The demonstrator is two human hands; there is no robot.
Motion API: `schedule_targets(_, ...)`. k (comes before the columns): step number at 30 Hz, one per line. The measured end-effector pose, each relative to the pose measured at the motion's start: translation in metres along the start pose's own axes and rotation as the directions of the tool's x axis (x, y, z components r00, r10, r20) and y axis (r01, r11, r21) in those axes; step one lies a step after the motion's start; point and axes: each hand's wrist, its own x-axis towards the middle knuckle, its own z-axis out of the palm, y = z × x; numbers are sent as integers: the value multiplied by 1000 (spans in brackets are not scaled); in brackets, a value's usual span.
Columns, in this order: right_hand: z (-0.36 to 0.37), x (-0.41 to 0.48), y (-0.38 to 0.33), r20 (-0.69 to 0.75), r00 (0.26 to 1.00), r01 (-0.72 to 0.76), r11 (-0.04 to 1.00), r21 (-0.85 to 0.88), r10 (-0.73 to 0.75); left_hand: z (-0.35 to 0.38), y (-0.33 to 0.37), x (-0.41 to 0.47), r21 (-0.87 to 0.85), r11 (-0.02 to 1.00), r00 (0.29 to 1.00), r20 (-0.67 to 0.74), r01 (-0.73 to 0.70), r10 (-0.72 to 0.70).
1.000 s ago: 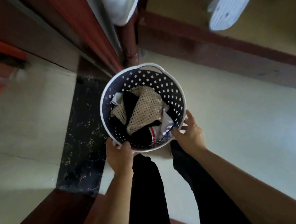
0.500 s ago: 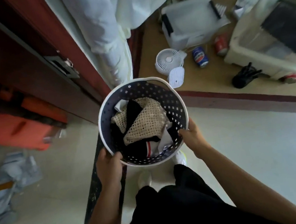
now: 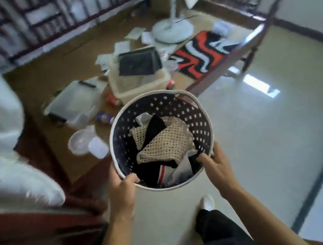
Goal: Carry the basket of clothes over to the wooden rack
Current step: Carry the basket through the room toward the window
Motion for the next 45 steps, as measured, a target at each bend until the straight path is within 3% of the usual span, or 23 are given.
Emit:
schedule_targets(4, -87, 14, -4, -202, 979, 62, 982, 176, -26, 93, 36, -5, 58, 995, 973, 220, -78, 63)
schedule_targets(11, -239, 78, 2, -357, 934, 128, 945, 303, -12, 282, 82, -21, 74, 984, 894, 432, -164, 117)
schedule_targets(19, -365, 160, -14, -443, 894, 86, 943, 322, 69, 448, 107, -14, 63, 994, 830, 557, -84, 35)
schedule_targets(26, -460, 292, -18, -484, 866, 42, 948, 316, 123, 621, 124, 40, 49, 997, 768, 640, -67, 20)
schedule_targets(31, -547, 375, -53, -553, 821, 68, 937, 341, 142, 760, 169, 63, 73, 990, 684, 729, -121, 30)
schedule_targets(39, -706, 472, -76, -706, 677, 195, 875, 444, 207, 991, 226, 40, 55, 950, 439, 894, -309, 92)
schedule_targets(42, -777, 522, -74, -726, 654, 221, 865, 450, 211, 1081, 230, 31, 45, 946, 404, 910, -321, 94)
schedule_targets(45, -848, 573, -78, -713, 670, 210, 868, 450, 207, 1169, 241, 25, 55, 944, 418, 904, -324, 91)
